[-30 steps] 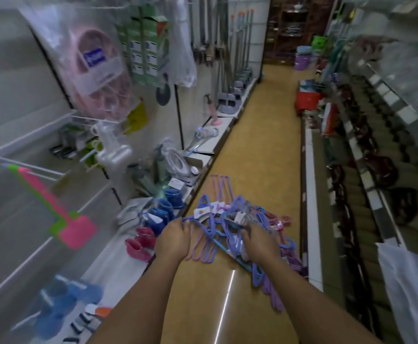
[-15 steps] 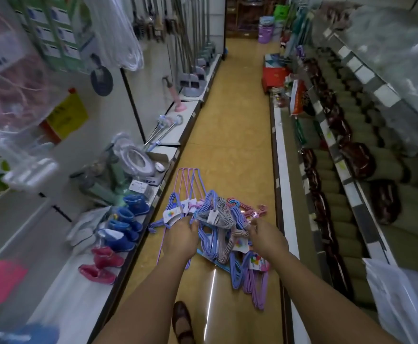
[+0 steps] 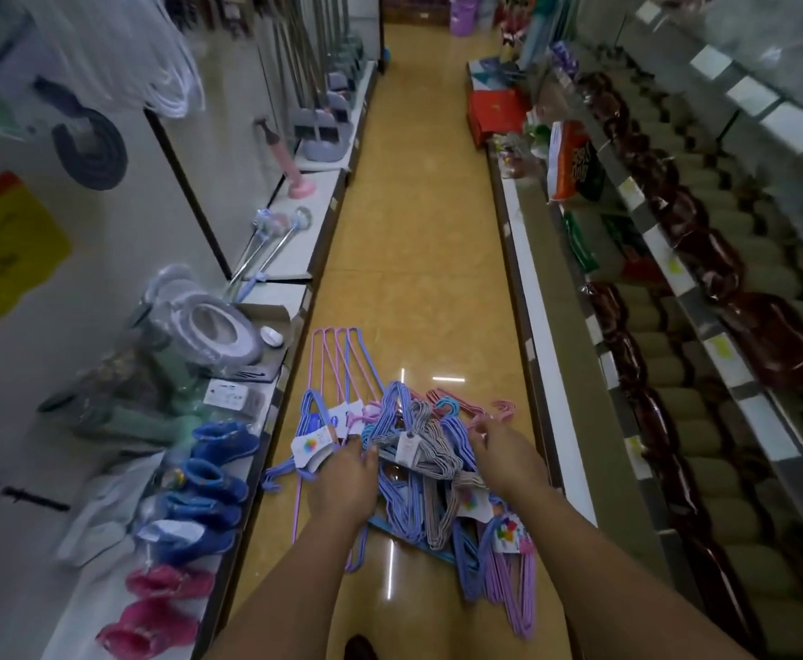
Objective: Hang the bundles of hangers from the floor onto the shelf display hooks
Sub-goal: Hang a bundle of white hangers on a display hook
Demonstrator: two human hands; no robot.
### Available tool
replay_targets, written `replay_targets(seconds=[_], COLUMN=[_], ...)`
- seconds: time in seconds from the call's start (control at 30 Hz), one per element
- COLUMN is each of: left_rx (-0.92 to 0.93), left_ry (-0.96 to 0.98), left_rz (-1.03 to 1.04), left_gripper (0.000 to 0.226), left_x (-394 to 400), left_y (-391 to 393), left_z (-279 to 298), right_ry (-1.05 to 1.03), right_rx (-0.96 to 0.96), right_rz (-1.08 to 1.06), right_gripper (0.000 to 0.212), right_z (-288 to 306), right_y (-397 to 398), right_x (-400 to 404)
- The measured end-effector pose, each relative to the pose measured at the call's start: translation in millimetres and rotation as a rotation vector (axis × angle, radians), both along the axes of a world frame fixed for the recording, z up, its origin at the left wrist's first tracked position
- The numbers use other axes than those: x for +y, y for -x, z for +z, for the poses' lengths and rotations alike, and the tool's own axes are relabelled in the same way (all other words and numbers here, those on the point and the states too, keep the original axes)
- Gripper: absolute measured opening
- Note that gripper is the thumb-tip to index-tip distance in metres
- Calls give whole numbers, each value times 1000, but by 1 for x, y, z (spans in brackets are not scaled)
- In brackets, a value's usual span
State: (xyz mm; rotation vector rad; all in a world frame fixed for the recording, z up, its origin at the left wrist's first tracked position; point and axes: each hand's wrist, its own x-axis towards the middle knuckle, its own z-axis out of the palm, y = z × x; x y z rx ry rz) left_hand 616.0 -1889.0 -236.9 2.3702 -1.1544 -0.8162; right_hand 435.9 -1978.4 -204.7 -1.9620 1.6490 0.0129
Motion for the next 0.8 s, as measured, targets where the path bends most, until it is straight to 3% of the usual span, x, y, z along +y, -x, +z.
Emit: replay_targets(seconds=[0.37,0.6,0.8], left_rx=[37,84,39], left_ry=[-127,-144,-162], left_rz=[-61,-119,-151], left_gripper=[41,41,44], left_x=[-53,-109,-153], left_y=[-17,-14,-16], left_z=[-117,-251,-364], right_ry=[-68,-106,-74], right_rx=[134,226,289], right_rz=[87,175,255], right_gripper=[36,18,21], right_z=[-128,-260,-366], right_y=[-22,-37,-59], right_x=[-61,-109,-137])
